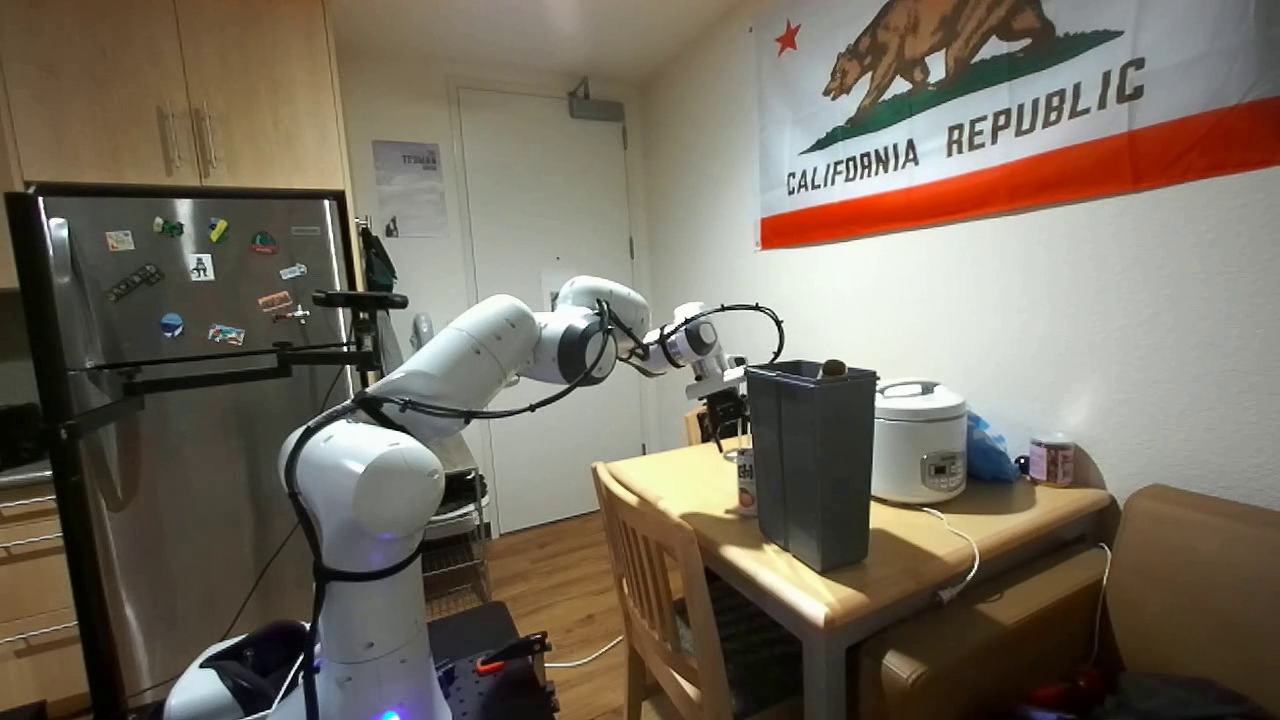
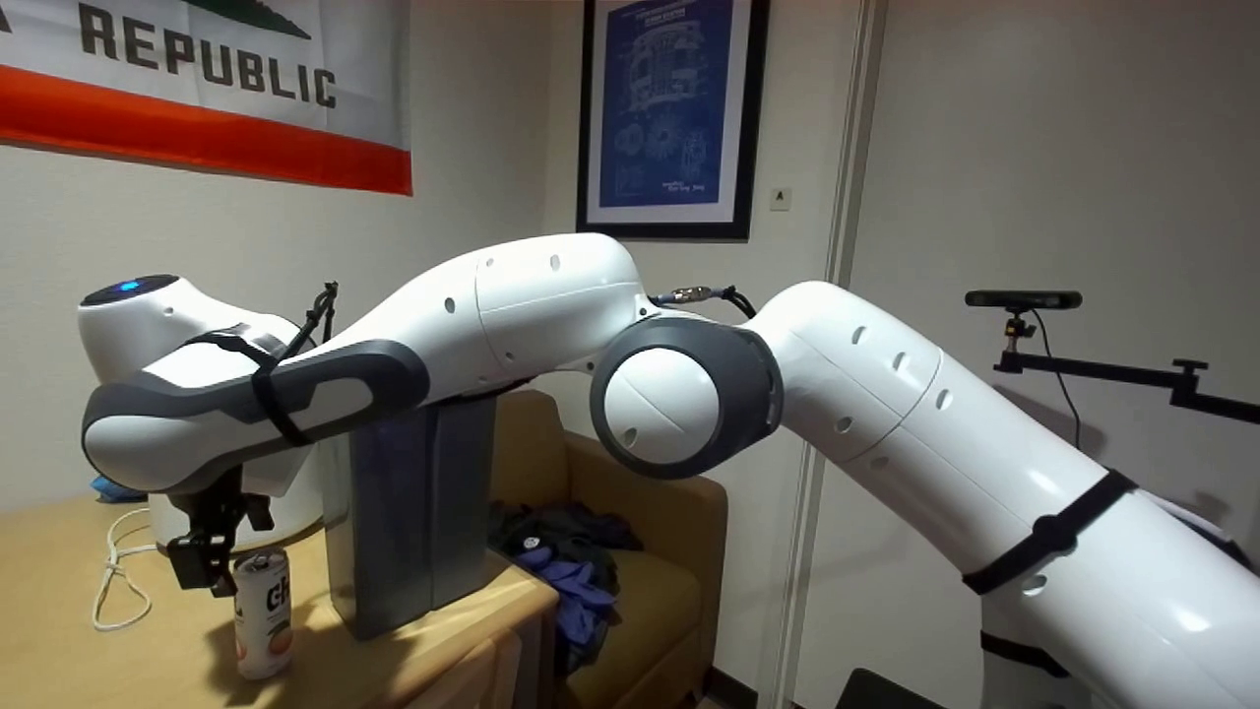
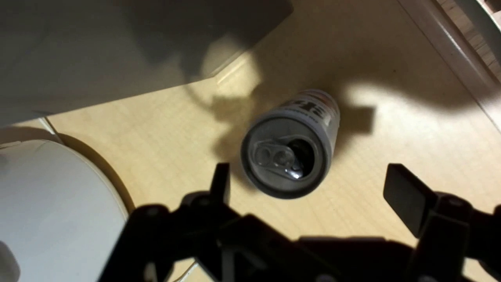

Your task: Put the can in the bin

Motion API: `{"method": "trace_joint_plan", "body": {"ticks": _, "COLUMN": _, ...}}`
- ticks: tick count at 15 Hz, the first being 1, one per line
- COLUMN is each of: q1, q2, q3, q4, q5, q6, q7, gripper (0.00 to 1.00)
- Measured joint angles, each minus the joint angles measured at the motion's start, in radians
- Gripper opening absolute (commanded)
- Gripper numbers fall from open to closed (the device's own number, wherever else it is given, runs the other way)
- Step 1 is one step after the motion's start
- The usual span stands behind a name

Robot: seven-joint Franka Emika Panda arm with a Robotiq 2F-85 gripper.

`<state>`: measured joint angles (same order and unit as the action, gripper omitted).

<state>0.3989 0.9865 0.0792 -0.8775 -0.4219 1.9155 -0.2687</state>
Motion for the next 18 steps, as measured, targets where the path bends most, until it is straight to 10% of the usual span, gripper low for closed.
{"method": "trace_joint_plan", "body": {"ticks": 12, "q1": -0.011, "q2": 0.055, "q3": 0.001, "q4": 0.033, "q5": 0.000, "q6": 0.000, "q7": -0.024, "gripper": 1.00}}
{"method": "trace_joint_plan", "body": {"ticks": 13, "q1": -0.012, "q2": 0.062, "q3": 0.001, "q4": 0.034, "q5": 0.000, "q6": 0.000, "q7": -0.024, "gripper": 0.75}}
{"method": "trace_joint_plan", "body": {"ticks": 18, "q1": -0.018, "q2": 0.088, "q3": 0.002, "q4": 0.035, "q5": 0.004, "q6": 0.000, "q7": -0.024, "gripper": 0.41}}
